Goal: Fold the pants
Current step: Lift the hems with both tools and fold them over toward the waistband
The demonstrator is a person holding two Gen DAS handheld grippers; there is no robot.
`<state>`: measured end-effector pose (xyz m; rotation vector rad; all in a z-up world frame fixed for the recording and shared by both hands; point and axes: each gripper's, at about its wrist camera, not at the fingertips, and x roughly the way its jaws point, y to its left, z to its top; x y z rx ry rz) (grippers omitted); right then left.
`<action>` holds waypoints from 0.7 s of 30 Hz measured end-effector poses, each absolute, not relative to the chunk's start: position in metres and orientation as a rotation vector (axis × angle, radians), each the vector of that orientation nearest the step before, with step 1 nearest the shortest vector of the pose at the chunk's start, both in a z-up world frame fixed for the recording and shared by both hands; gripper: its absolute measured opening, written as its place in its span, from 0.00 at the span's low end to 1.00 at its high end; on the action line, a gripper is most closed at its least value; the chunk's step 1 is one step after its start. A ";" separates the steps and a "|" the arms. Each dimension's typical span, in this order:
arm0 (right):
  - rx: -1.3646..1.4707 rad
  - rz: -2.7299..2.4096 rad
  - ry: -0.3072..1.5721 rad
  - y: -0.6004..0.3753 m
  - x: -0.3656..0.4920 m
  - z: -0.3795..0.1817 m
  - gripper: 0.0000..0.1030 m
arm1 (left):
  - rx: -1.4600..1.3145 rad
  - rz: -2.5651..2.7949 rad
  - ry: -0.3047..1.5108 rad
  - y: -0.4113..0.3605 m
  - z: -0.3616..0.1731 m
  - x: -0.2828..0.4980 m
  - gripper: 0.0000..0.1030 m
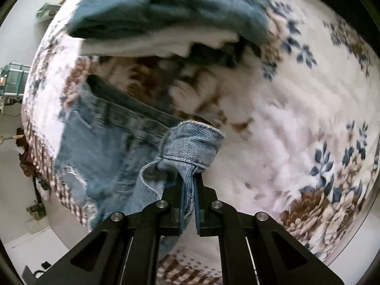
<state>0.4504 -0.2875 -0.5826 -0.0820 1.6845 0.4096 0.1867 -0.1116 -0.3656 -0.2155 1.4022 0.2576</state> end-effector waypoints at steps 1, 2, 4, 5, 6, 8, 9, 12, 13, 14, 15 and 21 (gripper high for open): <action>-0.088 0.416 1.672 -0.282 0.452 -0.574 0.07 | -0.225 0.273 1.380 -0.096 -0.352 0.185 0.04; -0.092 0.422 1.661 -0.274 0.452 -0.567 0.07 | -0.231 0.283 1.370 -0.094 -0.352 0.182 0.04; -0.090 0.440 1.646 -0.265 0.454 -0.553 0.07 | -0.250 0.308 1.349 -0.086 -0.365 0.176 0.04; -0.089 0.446 1.640 -0.257 0.455 -0.547 0.07 | -0.257 0.323 1.340 -0.070 -0.358 0.174 0.04; -0.089 0.453 1.634 -0.249 0.454 -0.542 0.07 | -0.258 0.337 1.334 -0.088 -0.389 0.186 0.04; -0.095 0.467 1.618 -0.225 0.455 -0.536 0.07 | -0.276 0.360 1.325 -0.084 -0.403 0.191 0.04; -0.102 0.475 1.612 -0.216 0.455 -0.533 0.07 | -0.281 0.370 1.321 -0.094 -0.419 0.195 0.04; -0.125 0.488 1.587 -0.179 0.455 -0.527 0.07 | -0.274 0.389 1.308 -0.067 -0.423 0.194 0.04; -0.128 0.487 1.584 -0.167 0.456 -0.526 0.07 | -0.277 0.397 1.309 -0.054 -0.424 0.195 0.04; -0.127 0.485 1.584 -0.157 0.457 -0.526 0.07 | -0.286 0.401 1.314 -0.046 -0.426 0.197 0.04; -0.126 0.485 1.585 -0.147 0.460 -0.526 0.07 | -0.301 0.406 1.317 -0.037 -0.429 0.198 0.04; -0.157 0.486 1.600 -0.084 0.474 -0.544 0.07 | -0.359 0.426 1.345 0.022 -0.449 0.210 0.04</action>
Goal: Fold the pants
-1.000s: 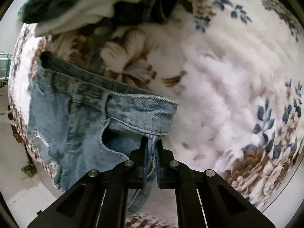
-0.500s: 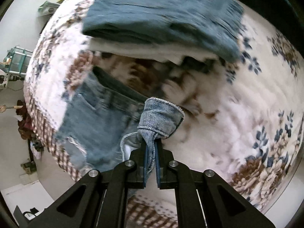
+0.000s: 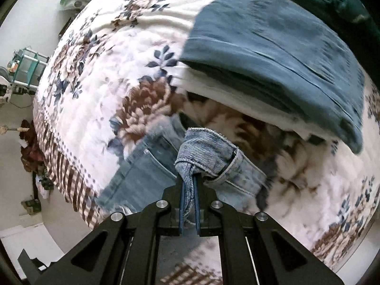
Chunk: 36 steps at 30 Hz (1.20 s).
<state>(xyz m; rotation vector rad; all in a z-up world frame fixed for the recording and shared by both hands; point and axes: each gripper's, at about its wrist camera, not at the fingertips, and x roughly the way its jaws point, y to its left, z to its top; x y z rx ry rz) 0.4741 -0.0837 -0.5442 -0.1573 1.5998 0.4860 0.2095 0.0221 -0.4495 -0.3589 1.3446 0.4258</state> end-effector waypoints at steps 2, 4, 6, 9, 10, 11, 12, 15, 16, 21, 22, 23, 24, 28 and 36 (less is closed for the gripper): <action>-0.176 0.479 1.611 -0.067 0.478 -0.557 0.07 | -0.375 0.428 1.367 0.040 -0.464 0.214 0.04; -0.191 0.471 1.630 -0.049 0.482 -0.572 0.07 | -0.394 0.432 1.390 0.054 -0.479 0.218 0.04; -0.205 0.459 1.647 -0.031 0.486 -0.590 0.07 | -0.412 0.440 1.409 0.072 -0.496 0.222 0.04; -0.248 0.451 1.676 0.000 0.489 -0.618 0.07 | -0.437 0.462 1.432 0.093 -0.517 0.225 0.08; -0.256 0.456 1.696 0.007 0.490 -0.626 0.10 | -0.448 0.479 1.443 0.100 -0.522 0.224 0.10; -0.265 0.464 1.721 0.014 0.492 -0.634 0.12 | -0.495 0.501 1.449 0.109 -0.527 0.220 0.13; -0.274 0.475 1.747 0.023 0.493 -0.641 0.24 | -0.538 0.520 1.448 0.116 -0.529 0.216 0.23; -0.256 0.558 1.788 0.035 0.492 -0.640 0.64 | -0.600 0.562 1.427 0.129 -0.527 0.200 0.77; -0.264 0.570 1.772 0.036 0.491 -0.634 0.68 | -0.615 0.567 1.408 0.131 -0.523 0.194 0.78; -0.293 0.570 1.721 0.013 0.480 -0.599 0.69 | -0.616 0.617 1.384 0.126 -0.508 0.169 0.78; -0.282 0.558 1.722 0.001 0.477 -0.593 0.69 | -0.649 0.617 1.381 0.123 -0.507 0.161 0.78; -0.269 0.546 1.724 -0.012 0.475 -0.589 0.69 | -0.684 0.620 1.382 0.120 -0.508 0.154 0.78; -0.259 0.534 1.727 -0.025 0.475 -0.587 0.70 | -0.708 0.622 1.384 0.117 -0.509 0.150 0.78; -0.240 0.453 1.761 -0.084 0.469 -0.599 0.70 | -0.893 0.582 1.415 0.086 -0.529 0.134 0.78; -0.104 0.412 1.772 -0.141 0.467 -0.651 0.69 | -1.128 0.484 1.461 0.025 -0.586 0.123 0.76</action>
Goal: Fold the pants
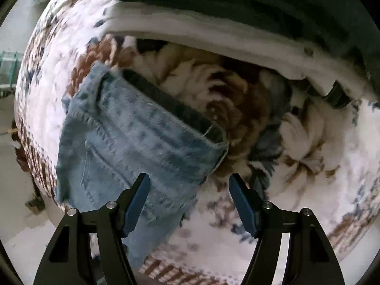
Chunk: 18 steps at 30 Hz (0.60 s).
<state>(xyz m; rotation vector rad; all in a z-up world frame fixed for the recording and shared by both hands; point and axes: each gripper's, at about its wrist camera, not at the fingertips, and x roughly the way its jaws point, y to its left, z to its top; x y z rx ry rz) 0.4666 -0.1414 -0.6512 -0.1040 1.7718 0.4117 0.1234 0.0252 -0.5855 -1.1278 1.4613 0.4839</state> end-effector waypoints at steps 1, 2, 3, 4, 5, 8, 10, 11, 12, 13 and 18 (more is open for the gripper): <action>-0.081 0.414 1.767 -0.143 0.469 -0.656 0.69 | -1.126 0.489 1.455 0.021 -0.587 0.124 0.76; -0.058 0.418 1.771 -0.146 0.470 -0.662 0.69 | -1.117 0.498 1.451 0.016 -0.590 0.127 0.76; -0.032 0.422 1.781 -0.147 0.473 -0.668 0.69 | -1.112 0.507 1.455 0.013 -0.592 0.129 0.76; -0.006 0.420 1.792 -0.149 0.474 -0.674 0.69 | -1.113 0.516 1.455 0.016 -0.597 0.136 0.77; 0.034 0.423 1.805 -0.153 0.475 -0.681 0.69 | -1.116 0.534 1.454 0.015 -0.600 0.137 0.77; 0.153 0.433 1.857 -0.162 0.478 -0.700 0.73 | -1.146 0.579 1.432 0.014 -0.603 0.138 0.77; 0.234 0.421 1.889 -0.169 0.479 -0.712 0.76 | -1.134 0.600 1.392 0.011 -0.598 0.140 0.65; 0.281 0.416 1.902 -0.172 0.478 -0.716 0.76 | -1.107 0.599 1.382 0.006 -0.594 0.140 0.56; 0.315 0.417 1.910 -0.175 0.478 -0.719 0.77 | -1.078 0.594 1.373 0.003 -0.589 0.142 0.39; 0.338 0.420 1.915 -0.177 0.477 -0.721 0.77 | -1.050 0.587 1.360 0.001 -0.582 0.139 0.28; 0.430 0.485 1.915 -0.185 0.472 -0.724 0.77 | -1.056 0.559 1.323 -0.002 -0.564 0.131 0.18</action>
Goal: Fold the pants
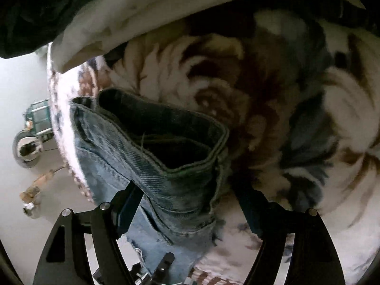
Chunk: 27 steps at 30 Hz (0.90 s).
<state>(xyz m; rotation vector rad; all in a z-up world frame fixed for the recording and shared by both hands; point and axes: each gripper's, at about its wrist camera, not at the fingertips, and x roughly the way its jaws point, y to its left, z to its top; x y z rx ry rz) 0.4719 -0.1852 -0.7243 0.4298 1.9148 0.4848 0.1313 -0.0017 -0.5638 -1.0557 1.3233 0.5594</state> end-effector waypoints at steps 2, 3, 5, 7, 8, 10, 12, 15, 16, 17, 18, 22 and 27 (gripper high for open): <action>0.469 0.527 1.884 -0.188 0.467 -0.730 0.67 | -1.058 0.549 1.322 0.002 -0.558 0.128 0.17; 0.466 0.541 1.855 -0.186 0.466 -0.728 0.53 | -1.057 0.546 1.322 0.004 -0.555 0.126 0.16; 0.435 0.510 1.804 -0.184 0.460 -0.722 0.41 | -1.037 0.520 1.325 0.008 -0.545 0.124 0.15; 0.432 0.476 1.776 -0.184 0.455 -0.710 0.34 | -1.003 0.488 1.330 0.014 -0.533 0.123 0.13; 0.452 0.455 1.758 -0.185 0.448 -0.699 0.33 | -0.975 0.465 1.332 0.017 -0.525 0.123 0.13; 0.463 0.416 1.741 -0.190 0.436 -0.678 0.26 | -0.891 0.432 1.357 0.021 -0.507 0.125 0.13; 0.460 0.371 1.746 -0.198 0.414 -0.658 0.25 | -0.832 0.412 1.370 0.029 -0.491 0.126 0.12; 0.477 0.327 1.768 -0.213 0.382 -0.642 0.25 | -0.739 0.373 1.388 0.043 -0.471 0.115 0.12; 0.482 0.316 1.785 -0.216 0.371 -0.643 0.25 | -0.712 0.364 1.399 0.045 -0.469 0.110 0.13; 0.483 0.317 1.805 -0.220 0.359 -0.647 0.25 | -0.702 0.362 1.408 0.050 -0.472 0.102 0.13; 0.481 0.323 1.815 -0.222 0.349 -0.652 0.27 | -0.708 0.361 1.418 0.049 -0.481 0.097 0.16; 0.459 0.341 1.905 -0.236 0.338 -0.691 0.55 | -0.885 0.472 1.466 0.059 -0.507 0.064 0.43; 0.339 0.393 1.933 -0.231 0.333 -0.685 0.74 | -1.167 0.645 1.316 0.065 -0.482 -0.002 0.89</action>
